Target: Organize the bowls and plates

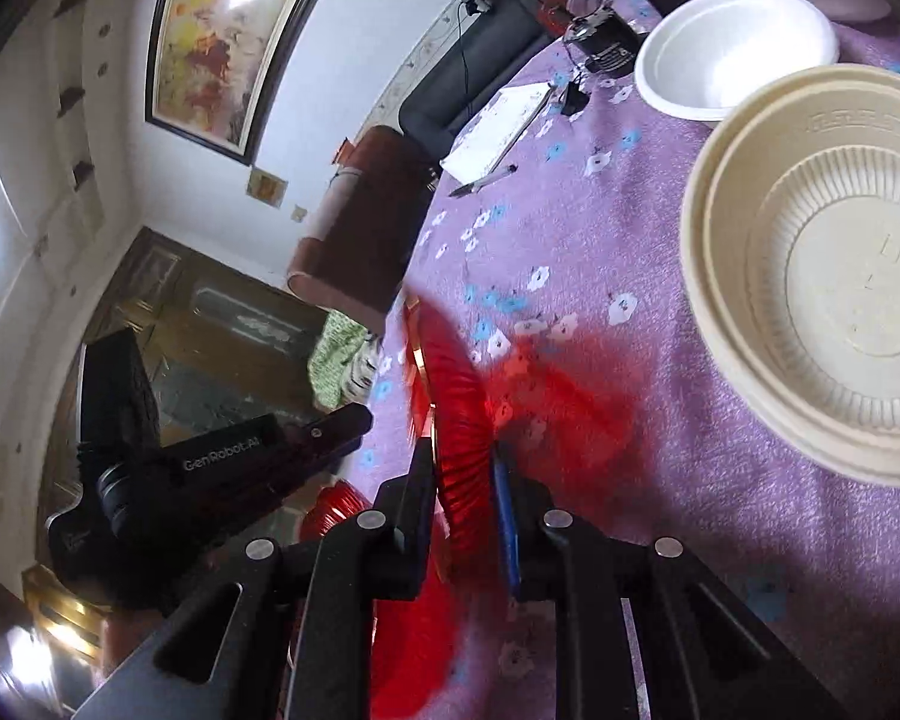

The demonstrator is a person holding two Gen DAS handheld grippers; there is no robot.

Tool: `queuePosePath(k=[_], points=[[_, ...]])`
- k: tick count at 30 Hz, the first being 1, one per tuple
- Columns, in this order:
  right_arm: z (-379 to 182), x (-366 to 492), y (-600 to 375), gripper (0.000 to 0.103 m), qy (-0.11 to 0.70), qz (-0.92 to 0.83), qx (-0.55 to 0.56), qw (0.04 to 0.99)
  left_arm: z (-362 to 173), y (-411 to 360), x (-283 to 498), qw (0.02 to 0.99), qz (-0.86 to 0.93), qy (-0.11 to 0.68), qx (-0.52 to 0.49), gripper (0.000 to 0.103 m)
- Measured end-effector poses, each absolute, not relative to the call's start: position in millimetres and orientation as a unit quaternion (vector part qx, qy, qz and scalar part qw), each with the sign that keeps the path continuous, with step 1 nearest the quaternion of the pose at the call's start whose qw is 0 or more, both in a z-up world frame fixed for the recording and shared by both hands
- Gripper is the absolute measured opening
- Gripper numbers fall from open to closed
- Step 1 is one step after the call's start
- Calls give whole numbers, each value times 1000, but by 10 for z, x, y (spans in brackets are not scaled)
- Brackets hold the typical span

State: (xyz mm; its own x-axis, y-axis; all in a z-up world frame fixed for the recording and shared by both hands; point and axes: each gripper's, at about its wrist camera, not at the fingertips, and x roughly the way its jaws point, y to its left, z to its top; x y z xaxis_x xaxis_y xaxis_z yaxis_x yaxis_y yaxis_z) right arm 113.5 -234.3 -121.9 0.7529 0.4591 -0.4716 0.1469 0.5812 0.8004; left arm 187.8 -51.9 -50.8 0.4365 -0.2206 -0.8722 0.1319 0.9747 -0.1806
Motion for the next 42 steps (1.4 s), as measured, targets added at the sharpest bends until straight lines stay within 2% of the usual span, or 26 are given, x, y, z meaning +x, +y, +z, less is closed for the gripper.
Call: queuePosePath(k=[2,8,13,17,20,21,23,25,34,38,40,42], points=[[-1257,1162,-2329,11,347,78,440,825,-514,-459,1896,844,-102,524,-49,13],[-1457,1169,-2589,11,352,56,478,803,-518,-452,2027,837,-95,538,-28,13],[-1582,1238,-2590,18,396,64,489,774,-624,-489,2222,827,-86,556,13,14],[-1655,1254,-2583,34,418,86,502,752,-764,-496,2329,813,-81,575,26,14],[-1666,1275,-2566,35,427,89,496,751,-877,-482,2356,799,-93,594,11,14],[-1677,1281,-2564,37,430,88,495,749,-896,-486,2359,794,-98,600,4,16],[-1696,1285,-2562,37,433,92,500,744,-914,-492,2320,791,-109,602,-2,27],[-1696,1297,-2563,36,433,90,501,744,-918,-506,2288,792,-111,600,3,30],[-1697,1293,-2548,38,430,90,498,748,-950,-497,2236,788,-106,606,19,31],[-1650,1300,-2492,33,433,95,476,759,-950,-515,2224,790,-108,604,24,34],[-1634,1310,-2461,27,437,91,463,766,-948,-541,2210,792,-110,600,30,34],[-1679,1327,-2468,13,448,82,460,762,-947,-559,2210,795,-111,596,30,34]])
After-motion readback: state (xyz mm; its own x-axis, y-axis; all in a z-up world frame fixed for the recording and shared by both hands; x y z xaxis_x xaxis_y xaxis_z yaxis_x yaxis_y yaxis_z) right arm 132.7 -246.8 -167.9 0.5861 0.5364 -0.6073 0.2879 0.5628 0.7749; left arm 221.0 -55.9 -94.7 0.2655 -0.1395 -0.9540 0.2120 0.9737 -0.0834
